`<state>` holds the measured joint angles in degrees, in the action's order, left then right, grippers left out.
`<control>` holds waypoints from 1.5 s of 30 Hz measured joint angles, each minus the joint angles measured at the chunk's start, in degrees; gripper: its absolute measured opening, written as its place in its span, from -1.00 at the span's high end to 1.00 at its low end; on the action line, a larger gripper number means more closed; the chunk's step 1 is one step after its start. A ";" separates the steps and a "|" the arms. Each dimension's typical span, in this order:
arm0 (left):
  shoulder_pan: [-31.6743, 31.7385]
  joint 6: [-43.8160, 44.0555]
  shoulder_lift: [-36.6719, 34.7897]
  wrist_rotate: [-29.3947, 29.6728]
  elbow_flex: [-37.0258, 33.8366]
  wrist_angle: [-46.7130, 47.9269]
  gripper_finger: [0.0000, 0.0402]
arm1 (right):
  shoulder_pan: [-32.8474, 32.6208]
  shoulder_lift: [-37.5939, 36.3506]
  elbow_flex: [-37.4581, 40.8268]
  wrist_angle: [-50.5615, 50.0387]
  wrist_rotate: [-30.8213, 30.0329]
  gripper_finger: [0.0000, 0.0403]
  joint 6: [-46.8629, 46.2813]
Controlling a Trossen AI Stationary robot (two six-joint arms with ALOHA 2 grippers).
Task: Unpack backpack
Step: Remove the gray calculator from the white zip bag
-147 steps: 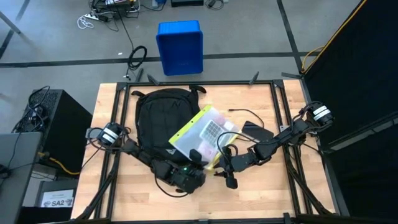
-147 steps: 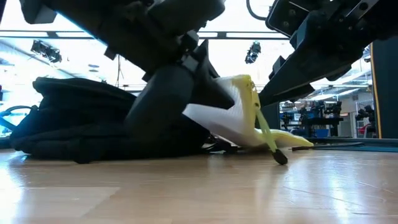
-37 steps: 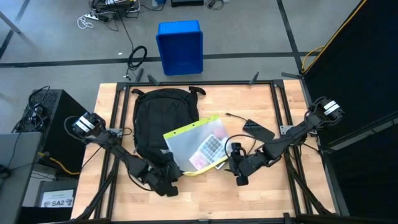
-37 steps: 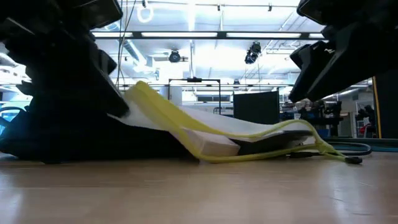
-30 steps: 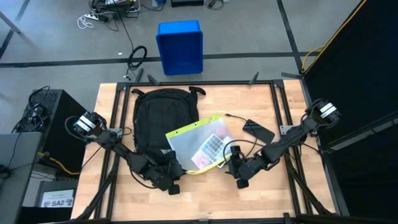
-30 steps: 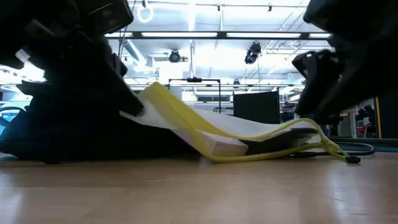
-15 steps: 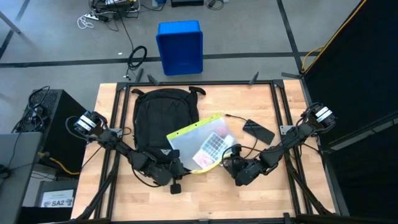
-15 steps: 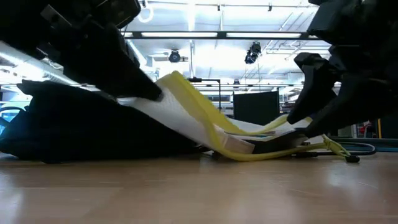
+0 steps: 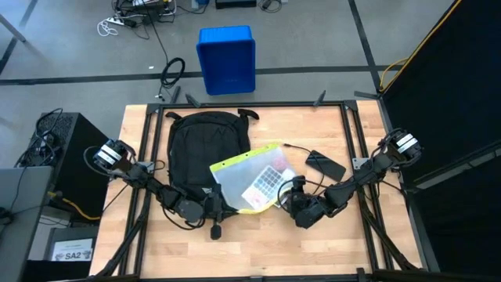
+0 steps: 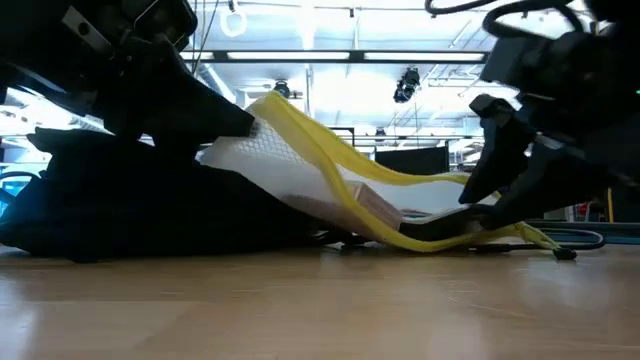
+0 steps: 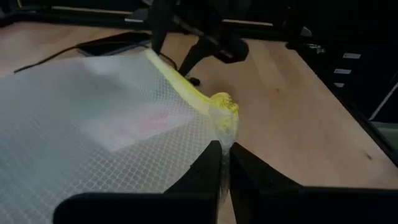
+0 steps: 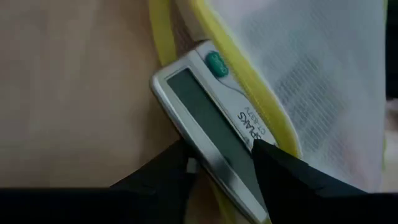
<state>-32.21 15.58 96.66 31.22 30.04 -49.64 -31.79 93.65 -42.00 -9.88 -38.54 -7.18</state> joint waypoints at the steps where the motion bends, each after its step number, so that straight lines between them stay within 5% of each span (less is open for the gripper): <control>1: 0.00 -0.38 0.00 0.00 0.00 -0.41 1.00 | 0.65 0.00 0.00 0.05 0.07 0.22 0.46; 11: 0.29 -0.53 0.00 0.02 0.02 -0.73 1.00 | 5.20 0.00 0.00 1.25 3.13 0.38 2.24; 20: 0.55 -1.00 0.00 -0.01 0.02 -0.68 1.00 | 5.98 -0.02 -0.07 1.30 1.70 0.96 2.03; 38: 0.70 -2.06 0.00 2.44 0.04 -0.71 1.00 | 1.02 -0.17 -6.84 -4.12 -0.67 1.00 0.96; 45: 0.70 -2.06 0.00 2.56 0.04 -0.69 1.00 | 1.53 -0.17 -6.84 -4.03 4.39 0.90 0.36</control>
<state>-31.51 13.52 96.66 33.78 30.09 -50.33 -30.25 93.47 -48.84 -13.91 -34.14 -6.82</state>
